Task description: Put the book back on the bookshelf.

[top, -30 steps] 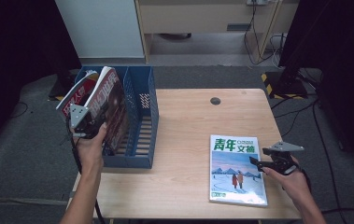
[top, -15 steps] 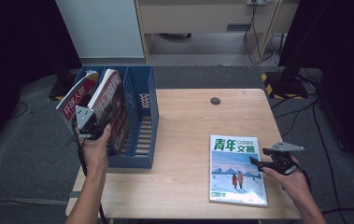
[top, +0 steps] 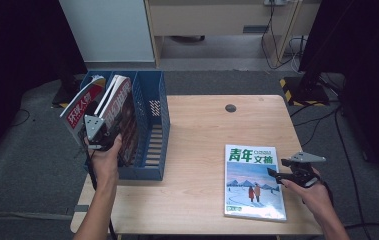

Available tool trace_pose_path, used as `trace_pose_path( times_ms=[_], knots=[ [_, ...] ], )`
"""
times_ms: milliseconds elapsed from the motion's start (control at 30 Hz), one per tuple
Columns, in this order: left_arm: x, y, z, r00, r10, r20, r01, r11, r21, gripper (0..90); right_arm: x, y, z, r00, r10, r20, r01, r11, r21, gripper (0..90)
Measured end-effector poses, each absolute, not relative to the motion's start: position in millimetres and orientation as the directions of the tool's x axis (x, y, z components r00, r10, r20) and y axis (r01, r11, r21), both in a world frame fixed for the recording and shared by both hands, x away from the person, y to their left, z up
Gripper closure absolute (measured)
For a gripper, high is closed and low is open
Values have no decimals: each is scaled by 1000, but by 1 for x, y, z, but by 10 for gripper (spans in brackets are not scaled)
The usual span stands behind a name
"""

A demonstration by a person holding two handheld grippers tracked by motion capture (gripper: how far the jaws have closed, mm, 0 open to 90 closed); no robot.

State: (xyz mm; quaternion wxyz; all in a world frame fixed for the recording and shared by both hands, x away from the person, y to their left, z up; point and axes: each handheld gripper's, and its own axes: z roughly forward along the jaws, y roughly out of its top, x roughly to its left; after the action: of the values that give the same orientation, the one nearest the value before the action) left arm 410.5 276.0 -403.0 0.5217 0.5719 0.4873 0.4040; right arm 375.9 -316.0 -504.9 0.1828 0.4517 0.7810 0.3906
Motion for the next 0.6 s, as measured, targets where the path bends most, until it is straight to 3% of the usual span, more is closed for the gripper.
trace_pose_path(
  times_ms=[600],
  knots=[
    [419, 266, -414, 192, 981, -33, 142, 5, 990, 841, 376, -316, -506, -526, 848, 62, 560, 290, 776, 271]
  ],
)
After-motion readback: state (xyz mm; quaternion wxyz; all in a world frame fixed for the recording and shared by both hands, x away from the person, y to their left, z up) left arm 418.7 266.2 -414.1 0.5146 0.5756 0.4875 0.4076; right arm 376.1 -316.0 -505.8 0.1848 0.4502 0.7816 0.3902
